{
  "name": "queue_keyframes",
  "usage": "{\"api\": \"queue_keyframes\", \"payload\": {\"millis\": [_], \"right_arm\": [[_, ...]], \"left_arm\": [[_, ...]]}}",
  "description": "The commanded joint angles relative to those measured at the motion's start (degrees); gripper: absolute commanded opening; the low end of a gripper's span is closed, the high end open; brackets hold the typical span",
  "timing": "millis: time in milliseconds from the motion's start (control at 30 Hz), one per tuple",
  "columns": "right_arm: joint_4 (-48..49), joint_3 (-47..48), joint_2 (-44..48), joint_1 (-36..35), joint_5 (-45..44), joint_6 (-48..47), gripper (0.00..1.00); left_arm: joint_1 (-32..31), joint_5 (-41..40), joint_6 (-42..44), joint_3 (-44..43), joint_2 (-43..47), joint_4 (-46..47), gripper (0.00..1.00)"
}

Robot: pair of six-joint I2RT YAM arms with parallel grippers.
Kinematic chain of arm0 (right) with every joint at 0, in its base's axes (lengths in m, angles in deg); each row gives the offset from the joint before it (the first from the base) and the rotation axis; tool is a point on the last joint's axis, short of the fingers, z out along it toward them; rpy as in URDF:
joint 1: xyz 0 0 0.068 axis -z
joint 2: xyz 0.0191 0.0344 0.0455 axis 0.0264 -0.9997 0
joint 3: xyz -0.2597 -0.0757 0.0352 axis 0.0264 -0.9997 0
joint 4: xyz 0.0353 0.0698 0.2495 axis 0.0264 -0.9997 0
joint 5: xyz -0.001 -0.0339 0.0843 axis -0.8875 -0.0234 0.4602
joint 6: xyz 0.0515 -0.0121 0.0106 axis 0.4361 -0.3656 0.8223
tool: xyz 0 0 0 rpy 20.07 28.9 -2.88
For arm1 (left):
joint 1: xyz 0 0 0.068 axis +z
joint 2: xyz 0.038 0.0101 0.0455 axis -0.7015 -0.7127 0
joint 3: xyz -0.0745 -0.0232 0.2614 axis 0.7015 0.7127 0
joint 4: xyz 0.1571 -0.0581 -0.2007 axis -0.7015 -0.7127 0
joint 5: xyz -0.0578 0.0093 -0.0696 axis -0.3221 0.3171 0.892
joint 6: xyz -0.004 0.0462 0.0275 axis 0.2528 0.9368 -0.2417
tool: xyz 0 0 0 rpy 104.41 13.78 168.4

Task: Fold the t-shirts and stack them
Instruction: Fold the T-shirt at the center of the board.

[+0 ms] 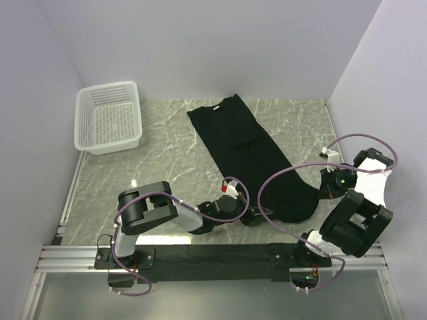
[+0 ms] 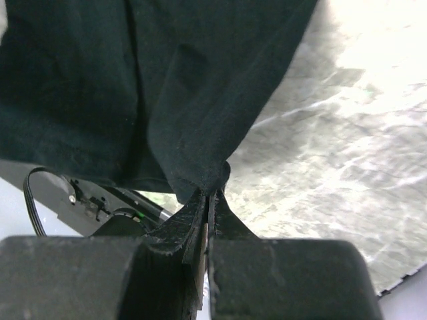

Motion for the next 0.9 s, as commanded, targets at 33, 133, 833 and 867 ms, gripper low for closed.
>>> {"api": "queue_keyframes", "payload": {"millis": [33, 133, 833, 867], "right_arm": [[2.5, 0.1, 1.2, -1.8, -2.2, 4.0, 0.00], [3.3, 1.6, 0.6, -3.9, -2.7, 6.7, 0.00], [13.3, 2.8, -6.6, -15.9, -6.6, 24.4, 0.00], [13.4, 3.0, -6.8, -16.0, -6.5, 24.8, 0.00]], "left_arm": [[0.1, 2.0, -0.9, 0.2, 0.0, 6.8, 0.01], [0.4, 0.3, -0.9, 2.5, 1.3, 7.2, 0.01], [4.3, 1.2, -4.8, 9.9, -1.9, 15.1, 0.01], [4.5, 1.7, -4.8, 9.8, -2.2, 15.2, 0.00]]}}
